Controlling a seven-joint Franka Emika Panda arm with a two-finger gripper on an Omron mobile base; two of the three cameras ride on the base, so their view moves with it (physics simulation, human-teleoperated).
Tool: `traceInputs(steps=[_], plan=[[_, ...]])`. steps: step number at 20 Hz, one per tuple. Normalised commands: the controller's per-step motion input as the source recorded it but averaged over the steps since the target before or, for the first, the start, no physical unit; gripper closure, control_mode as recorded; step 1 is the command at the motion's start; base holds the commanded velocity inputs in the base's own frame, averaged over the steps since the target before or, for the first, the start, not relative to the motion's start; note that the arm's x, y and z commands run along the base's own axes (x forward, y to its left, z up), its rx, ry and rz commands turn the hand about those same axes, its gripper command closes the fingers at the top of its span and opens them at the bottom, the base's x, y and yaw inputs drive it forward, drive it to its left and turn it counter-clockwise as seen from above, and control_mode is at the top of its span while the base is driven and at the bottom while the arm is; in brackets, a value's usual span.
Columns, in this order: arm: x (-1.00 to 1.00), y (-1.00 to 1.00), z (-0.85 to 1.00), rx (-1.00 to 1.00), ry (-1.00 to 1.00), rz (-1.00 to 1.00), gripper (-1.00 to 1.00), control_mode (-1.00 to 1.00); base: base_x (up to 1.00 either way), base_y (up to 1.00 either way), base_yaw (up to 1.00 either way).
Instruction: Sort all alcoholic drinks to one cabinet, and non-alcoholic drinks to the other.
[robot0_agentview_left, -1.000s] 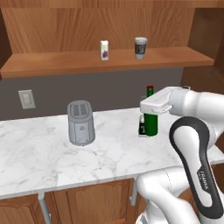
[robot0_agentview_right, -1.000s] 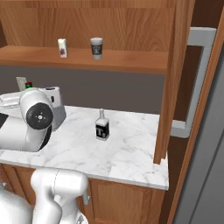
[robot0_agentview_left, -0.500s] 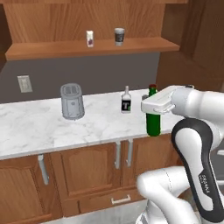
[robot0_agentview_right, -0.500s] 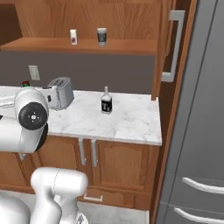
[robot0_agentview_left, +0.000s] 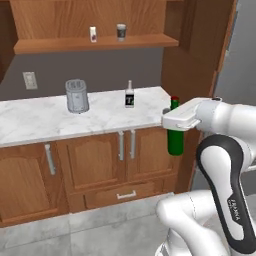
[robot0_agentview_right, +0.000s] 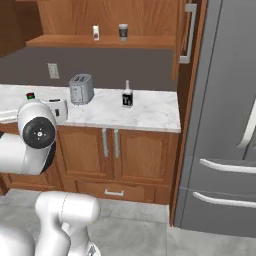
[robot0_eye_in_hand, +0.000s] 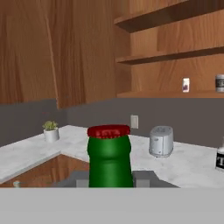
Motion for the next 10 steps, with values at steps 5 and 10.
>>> traceInputs(steps=[5,10], plan=[[0.0,0.0,0.0,0.0,0.0,0.0,1.0,1.0,-0.84,0.78,-0.03],[0.0,0.0,0.0,0.0,0.0,0.0,1.0,1.0,-0.64,0.81,-0.09]])
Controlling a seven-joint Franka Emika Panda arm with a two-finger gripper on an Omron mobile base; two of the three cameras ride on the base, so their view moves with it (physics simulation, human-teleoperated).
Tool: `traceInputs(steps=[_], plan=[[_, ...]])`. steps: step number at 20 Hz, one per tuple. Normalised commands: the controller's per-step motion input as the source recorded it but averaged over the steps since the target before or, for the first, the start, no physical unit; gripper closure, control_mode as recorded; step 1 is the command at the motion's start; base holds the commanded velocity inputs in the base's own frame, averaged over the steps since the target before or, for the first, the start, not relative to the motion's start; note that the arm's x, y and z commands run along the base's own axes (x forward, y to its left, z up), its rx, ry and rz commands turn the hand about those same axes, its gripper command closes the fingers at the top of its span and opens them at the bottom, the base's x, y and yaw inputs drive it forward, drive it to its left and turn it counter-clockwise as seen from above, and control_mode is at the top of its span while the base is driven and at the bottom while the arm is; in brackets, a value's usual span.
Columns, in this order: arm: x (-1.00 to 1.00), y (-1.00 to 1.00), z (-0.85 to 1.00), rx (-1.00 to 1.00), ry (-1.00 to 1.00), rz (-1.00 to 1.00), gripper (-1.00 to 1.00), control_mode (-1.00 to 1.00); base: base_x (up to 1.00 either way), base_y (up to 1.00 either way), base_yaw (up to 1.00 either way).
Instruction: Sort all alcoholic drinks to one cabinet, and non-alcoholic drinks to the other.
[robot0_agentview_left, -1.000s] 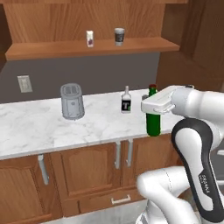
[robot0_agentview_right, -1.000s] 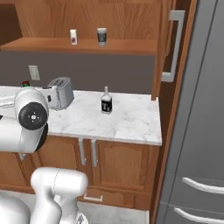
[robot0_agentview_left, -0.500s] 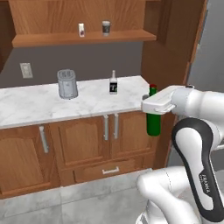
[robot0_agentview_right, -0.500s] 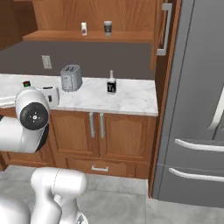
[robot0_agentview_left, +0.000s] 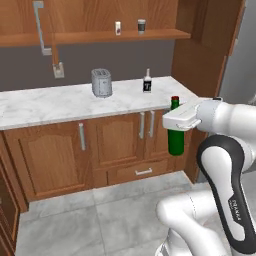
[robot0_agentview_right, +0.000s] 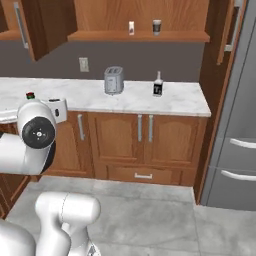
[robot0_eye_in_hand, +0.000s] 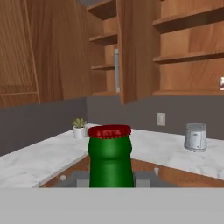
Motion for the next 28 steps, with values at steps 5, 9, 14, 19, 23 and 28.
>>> traceInputs(steps=[5,9,14,19,23,28], plan=[[0.0,0.0,0.0,0.0,0.0,0.0,1.0,1.0,-0.2,0.83,-0.16],[0.0,0.0,0.0,0.0,0.0,0.0,1.0,1.0,0.0,0.83,-0.21],[0.0,0.0,0.0,0.0,0.0,0.0,1.0,1.0,0.0,0.86,-0.22],[0.0,0.0,0.0,0.0,0.0,0.0,1.0,1.0,0.17,0.6,-0.15],[0.0,0.0,0.0,0.0,0.0,0.0,1.0,1.0,0.46,0.06,-0.02],[0.0,0.0,0.0,0.0,0.0,0.0,1.0,1.0,0.59,0.01,0.0]])
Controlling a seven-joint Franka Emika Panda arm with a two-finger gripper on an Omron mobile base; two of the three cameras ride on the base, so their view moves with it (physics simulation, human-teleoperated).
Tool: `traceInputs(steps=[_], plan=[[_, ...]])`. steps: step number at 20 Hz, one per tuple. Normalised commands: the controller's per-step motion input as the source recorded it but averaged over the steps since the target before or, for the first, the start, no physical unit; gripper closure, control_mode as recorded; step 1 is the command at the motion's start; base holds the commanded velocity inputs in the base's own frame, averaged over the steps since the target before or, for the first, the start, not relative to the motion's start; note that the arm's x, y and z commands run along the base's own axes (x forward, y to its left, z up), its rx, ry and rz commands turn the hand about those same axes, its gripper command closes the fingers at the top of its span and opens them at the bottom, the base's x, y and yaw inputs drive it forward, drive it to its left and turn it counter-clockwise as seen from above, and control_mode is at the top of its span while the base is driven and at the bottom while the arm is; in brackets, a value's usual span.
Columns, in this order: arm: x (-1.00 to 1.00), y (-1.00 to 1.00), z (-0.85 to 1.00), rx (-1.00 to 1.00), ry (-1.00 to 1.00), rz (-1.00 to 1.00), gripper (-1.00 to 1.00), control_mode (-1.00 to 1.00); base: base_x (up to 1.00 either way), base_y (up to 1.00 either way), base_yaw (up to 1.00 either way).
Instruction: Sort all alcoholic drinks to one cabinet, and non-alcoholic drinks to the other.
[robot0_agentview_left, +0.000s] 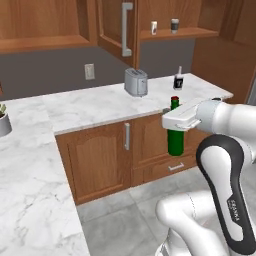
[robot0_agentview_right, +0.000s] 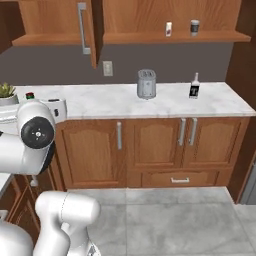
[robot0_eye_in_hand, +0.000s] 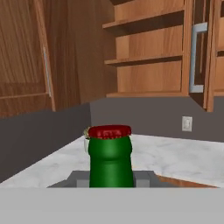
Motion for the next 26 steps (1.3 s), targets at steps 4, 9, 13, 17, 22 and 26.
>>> traceInputs(steps=[4,9,13,17,22,26], plan=[[0.0,0.0,0.0,0.0,0.0,0.0,1.0,1.0,0.58,0.04,0.0],[0.0,0.0,0.0,0.0,0.0,0.0,1.0,1.0,0.54,0.0,0.01],[0.0,0.0,0.0,0.0,0.0,0.0,1.0,1.0,0.41,0.0,0.11],[0.0,0.0,0.0,0.0,0.0,0.0,1.0,1.0,0.36,0.0,0.18],[0.0,0.0,0.0,0.0,0.0,0.0,1.0,1.0,0.37,0.0,0.2],[0.0,0.0,0.0,0.0,0.0,0.0,1.0,1.0,0.46,0.0,0.17]])
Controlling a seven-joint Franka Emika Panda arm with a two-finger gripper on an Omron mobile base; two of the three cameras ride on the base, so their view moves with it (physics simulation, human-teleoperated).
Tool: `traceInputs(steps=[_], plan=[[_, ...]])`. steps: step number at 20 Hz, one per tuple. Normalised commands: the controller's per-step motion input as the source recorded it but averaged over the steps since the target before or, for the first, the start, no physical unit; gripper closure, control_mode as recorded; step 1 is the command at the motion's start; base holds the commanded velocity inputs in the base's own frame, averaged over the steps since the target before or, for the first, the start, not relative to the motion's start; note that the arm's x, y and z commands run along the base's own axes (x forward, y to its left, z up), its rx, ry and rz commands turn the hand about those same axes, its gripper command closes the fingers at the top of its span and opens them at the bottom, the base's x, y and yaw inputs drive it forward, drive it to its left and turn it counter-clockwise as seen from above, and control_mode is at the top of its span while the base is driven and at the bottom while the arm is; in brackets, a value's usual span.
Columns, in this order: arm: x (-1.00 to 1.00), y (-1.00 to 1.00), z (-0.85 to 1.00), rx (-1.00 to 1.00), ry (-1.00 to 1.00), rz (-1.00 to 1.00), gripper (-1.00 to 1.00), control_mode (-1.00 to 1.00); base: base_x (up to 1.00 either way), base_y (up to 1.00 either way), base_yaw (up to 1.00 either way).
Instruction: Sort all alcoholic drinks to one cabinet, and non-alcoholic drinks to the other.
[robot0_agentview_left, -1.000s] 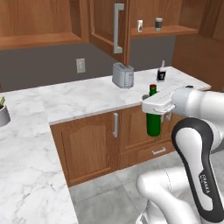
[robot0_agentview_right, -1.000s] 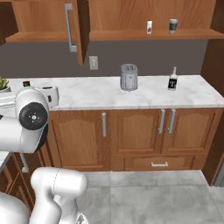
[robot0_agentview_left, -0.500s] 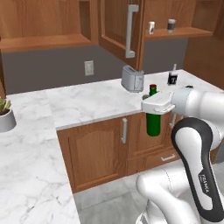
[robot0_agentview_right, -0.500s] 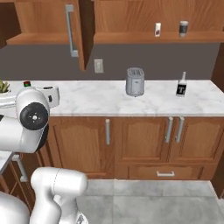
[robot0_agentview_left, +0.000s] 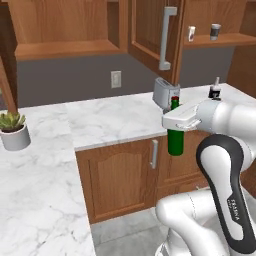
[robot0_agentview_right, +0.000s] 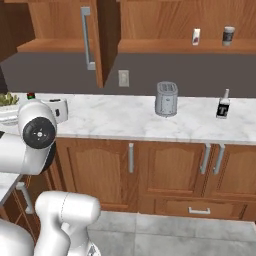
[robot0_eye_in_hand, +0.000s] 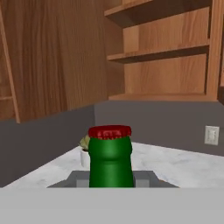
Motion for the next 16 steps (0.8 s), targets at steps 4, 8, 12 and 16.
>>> traceInputs(steps=[4,8,12,16], plan=[[0.0,0.0,0.0,0.0,0.0,0.0,1.0,1.0,0.5,0.0,0.17],[0.0,0.0,0.0,0.0,0.0,0.0,1.0,1.0,0.42,0.0,0.16],[0.0,0.0,0.0,0.0,0.0,0.0,1.0,1.0,0.36,0.0,0.18],[0.0,0.0,0.0,0.0,0.0,0.0,1.0,1.0,0.31,0.0,0.19]])
